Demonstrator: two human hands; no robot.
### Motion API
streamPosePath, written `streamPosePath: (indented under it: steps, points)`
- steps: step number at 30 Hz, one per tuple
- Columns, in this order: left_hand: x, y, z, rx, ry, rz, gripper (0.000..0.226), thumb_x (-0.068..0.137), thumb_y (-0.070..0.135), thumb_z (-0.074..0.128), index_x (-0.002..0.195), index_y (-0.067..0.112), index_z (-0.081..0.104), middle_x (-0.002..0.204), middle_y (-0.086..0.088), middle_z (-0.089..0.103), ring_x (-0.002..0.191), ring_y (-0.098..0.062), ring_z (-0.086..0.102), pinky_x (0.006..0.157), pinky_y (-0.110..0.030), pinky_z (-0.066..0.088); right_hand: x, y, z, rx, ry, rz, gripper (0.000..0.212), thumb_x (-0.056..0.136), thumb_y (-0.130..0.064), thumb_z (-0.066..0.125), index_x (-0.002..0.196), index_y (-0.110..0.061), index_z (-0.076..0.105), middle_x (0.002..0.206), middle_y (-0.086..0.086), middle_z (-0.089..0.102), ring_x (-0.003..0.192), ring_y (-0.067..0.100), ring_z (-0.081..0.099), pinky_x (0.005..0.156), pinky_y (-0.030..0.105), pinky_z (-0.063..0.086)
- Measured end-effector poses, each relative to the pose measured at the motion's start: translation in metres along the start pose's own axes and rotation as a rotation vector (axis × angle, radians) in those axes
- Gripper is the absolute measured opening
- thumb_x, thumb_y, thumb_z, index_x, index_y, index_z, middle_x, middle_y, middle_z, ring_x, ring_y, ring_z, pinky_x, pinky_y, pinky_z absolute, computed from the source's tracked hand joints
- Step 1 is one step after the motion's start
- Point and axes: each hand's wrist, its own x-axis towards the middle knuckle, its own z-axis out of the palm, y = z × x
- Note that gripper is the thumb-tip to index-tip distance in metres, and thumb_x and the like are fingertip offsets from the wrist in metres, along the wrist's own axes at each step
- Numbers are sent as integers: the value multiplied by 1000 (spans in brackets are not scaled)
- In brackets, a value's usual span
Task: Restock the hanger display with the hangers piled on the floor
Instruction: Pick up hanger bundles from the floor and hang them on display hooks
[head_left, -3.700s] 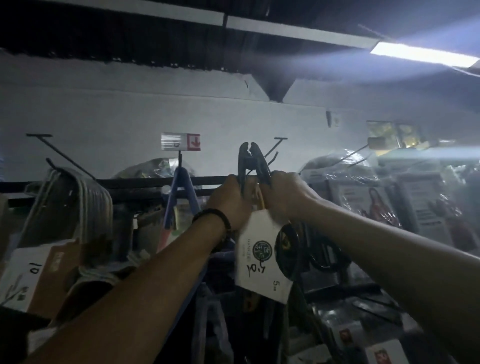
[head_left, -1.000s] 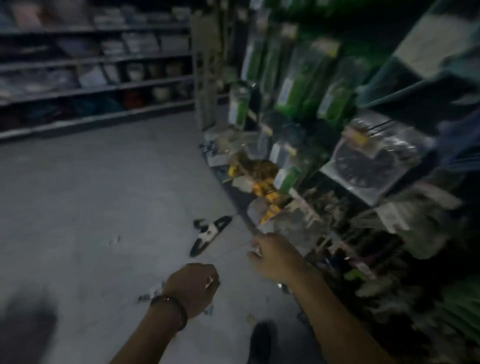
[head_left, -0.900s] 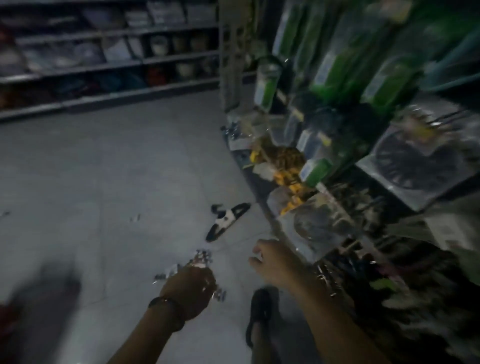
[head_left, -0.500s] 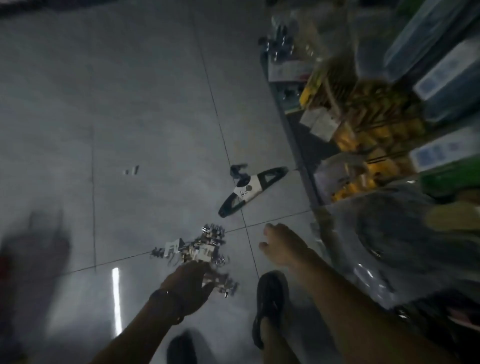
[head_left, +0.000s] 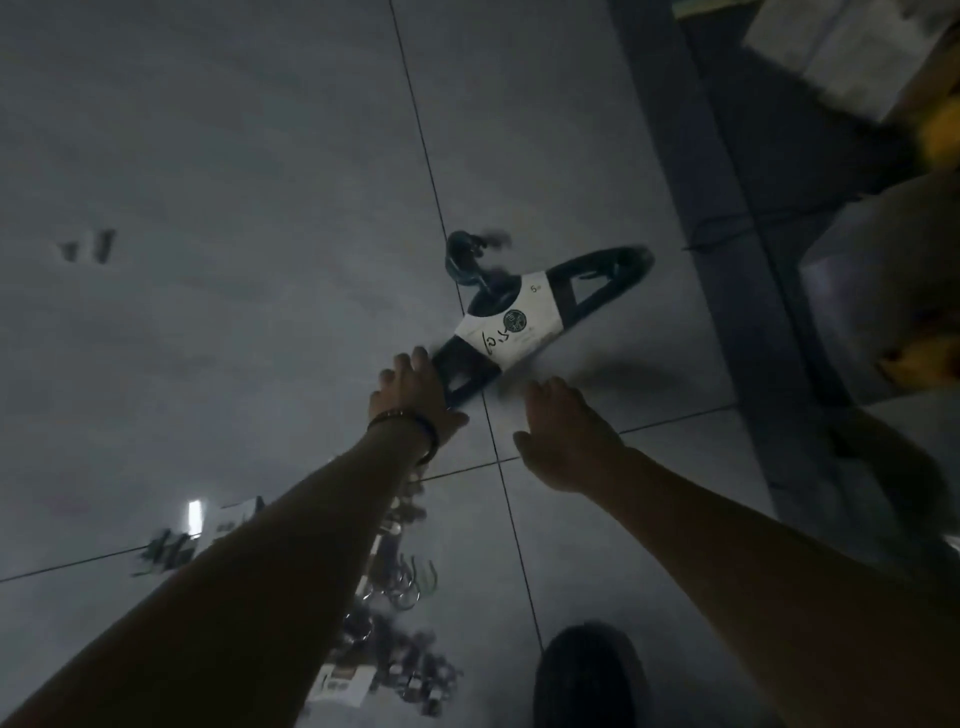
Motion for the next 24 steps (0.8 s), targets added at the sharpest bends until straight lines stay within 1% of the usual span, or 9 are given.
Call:
streamPosePath:
  steps: [3,7,10,14,16,18,19,22,24]
  points:
    - [28,1,29,22,42,10,103,70,48,89,148,16,30,136,-12,52,120,-36,55,99,-54,53,14,19,18,-32,10,-14,43,101,-34,60,135,-13,45,134,12,48,117,26,51,92,36,50]
    - [30,-10,45,64,58,47,88,72,47,86,141,17,42,127,-10,52,109,-33,57,94,-50,56,13,29,19,5,63,-2,44,98,-32,65,133,-14,47,129,12,51,109,22,54,82,31,50]
    - [13,-19,37,-90,8,35,79,66,46,88,129,19,51,118,-4,52,102,-27,58,87,-46,60,1,22,12,97,127,22,41,97,-27,67,131,-12,49,124,12,52,104,21,53,82,31,52]
    - [-41,-19,-2,-333,-38,-7,55,71,34,84,112,25,48,101,3,61,85,-22,65,74,-44,63,-35,-3,-13,254,193,85,45,97,-24,68,134,-10,46,126,12,50,102,19,52,76,26,47]
    - [-75,-19,-32,-403,-68,-11,50,73,28,84,109,26,49,94,7,65,78,-18,69,64,-38,64,-59,-14,-34,297,223,83,51,95,-23,71,136,-11,44,131,14,49,110,21,53,79,25,46]
    - [-115,-20,-70,-425,-94,-6,46,75,22,83,106,26,50,94,6,66,71,-13,68,48,-22,56,-86,-26,-68,314,250,42,58,92,-23,75,140,-13,43,139,15,47,124,27,51,90,31,51]
    - [-137,-21,-92,-408,-99,12,44,75,21,83,105,26,50,93,7,66,71,-11,67,46,-20,52,-99,-32,-89,317,261,14,61,91,-23,76,141,-13,42,142,15,46,129,29,48,97,35,51]
    - [-205,-21,-168,-327,-96,136,49,74,32,84,107,34,48,96,11,67,80,-13,67,64,-36,62,-145,-52,-174,312,306,-64,66,92,-23,75,148,-14,41,150,13,41,137,30,40,111,44,44]
    - [-249,-13,-228,-223,-85,208,55,73,39,81,114,38,45,102,14,67,87,-16,69,73,-41,63,-180,-63,-239,298,339,-101,73,90,-28,78,151,-16,41,152,8,39,138,27,40,114,44,42]
